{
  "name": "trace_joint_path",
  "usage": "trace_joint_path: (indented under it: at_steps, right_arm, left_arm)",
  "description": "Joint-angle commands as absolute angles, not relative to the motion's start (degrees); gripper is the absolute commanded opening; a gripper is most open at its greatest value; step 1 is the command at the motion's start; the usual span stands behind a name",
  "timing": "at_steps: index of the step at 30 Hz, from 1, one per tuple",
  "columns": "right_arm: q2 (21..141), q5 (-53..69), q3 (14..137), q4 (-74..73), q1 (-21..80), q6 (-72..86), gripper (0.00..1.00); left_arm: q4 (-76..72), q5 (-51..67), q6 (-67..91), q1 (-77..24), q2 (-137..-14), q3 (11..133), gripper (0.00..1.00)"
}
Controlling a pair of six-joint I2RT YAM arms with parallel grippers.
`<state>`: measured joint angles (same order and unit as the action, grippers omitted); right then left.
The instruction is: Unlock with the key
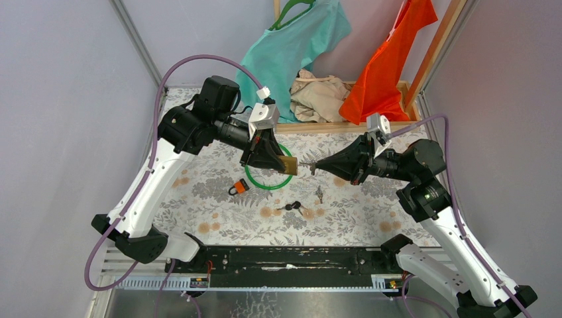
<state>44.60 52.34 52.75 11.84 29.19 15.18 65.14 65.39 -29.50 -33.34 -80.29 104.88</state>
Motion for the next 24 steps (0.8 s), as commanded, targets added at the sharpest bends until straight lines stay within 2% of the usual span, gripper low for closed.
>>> trace_joint_path:
  at_steps: [1,24]
  right_arm:
    - [43.94,54.79,53.17,13.71,29.42,14.91,0.00]
    - [46.70,56.81,53.52,18.20,29.42,17.13,0.00]
  left_arm:
    - [60.74,67.76,-29.07,-33.67,-79.29,106.70,0.00]
    - [60.73,67.89,-28.79,-33.81,-79.66,107.02,0.00]
